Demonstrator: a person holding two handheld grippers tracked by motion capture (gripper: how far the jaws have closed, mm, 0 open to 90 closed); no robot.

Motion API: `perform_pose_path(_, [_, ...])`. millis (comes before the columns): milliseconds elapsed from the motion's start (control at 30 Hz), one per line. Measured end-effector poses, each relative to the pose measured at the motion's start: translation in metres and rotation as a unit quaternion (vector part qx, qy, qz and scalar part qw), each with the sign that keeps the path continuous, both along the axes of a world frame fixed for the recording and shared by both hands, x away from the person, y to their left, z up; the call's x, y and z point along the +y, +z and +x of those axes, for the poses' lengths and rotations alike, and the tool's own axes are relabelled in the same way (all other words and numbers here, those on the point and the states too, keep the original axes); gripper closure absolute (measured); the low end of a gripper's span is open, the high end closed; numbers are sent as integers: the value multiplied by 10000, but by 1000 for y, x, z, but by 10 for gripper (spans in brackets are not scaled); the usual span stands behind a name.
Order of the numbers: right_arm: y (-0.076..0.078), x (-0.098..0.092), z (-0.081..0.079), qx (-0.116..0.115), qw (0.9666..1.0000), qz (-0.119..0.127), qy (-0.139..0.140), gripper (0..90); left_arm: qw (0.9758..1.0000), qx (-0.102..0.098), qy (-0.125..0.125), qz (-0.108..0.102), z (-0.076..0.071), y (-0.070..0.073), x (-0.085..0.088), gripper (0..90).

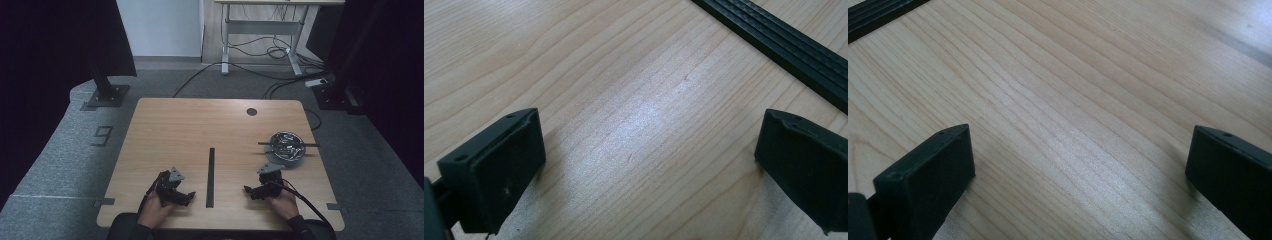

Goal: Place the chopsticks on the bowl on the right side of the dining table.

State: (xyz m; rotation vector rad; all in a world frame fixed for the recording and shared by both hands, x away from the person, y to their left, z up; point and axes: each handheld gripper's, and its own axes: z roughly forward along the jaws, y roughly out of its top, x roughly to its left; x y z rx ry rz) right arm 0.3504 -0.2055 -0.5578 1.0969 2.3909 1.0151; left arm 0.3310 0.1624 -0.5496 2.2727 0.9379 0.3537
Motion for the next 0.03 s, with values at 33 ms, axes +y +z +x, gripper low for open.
perform_pose_path(33, [0,0,0,-1,10000,0,1,0,10000,1,1,0,0,0,0,0])
